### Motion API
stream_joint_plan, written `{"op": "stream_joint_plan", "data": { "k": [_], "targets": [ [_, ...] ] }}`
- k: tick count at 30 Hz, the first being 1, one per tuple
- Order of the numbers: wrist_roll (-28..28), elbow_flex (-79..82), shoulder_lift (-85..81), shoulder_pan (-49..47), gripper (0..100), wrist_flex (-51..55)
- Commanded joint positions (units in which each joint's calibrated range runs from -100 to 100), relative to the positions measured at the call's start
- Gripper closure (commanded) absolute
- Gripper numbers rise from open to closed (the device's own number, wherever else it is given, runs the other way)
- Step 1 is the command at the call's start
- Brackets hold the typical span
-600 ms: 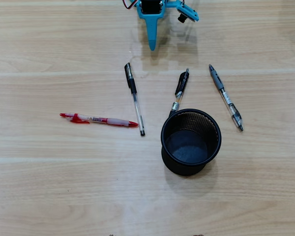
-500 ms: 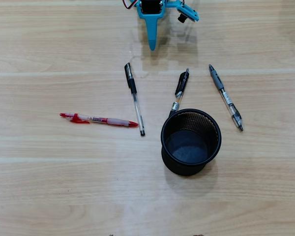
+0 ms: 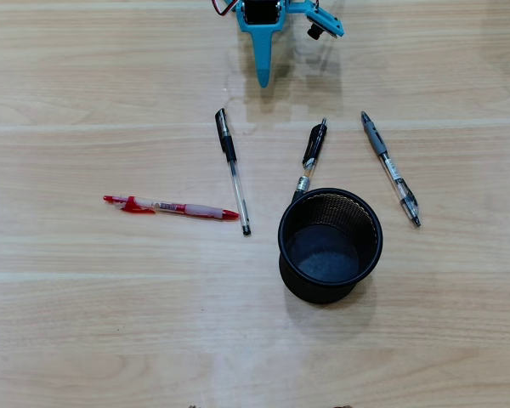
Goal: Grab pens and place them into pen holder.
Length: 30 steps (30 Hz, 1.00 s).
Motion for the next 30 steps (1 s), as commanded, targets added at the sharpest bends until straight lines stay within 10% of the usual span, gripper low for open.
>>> {"op": "stream_joint_plan", "data": {
  "k": [1, 30],
  "targets": [
    [-0.16, -0.53, 1.18, 0.41, 82, 1.87],
    [-0.22, -0.53, 1.18, 2.26, 82, 1.78]
  ]
}}
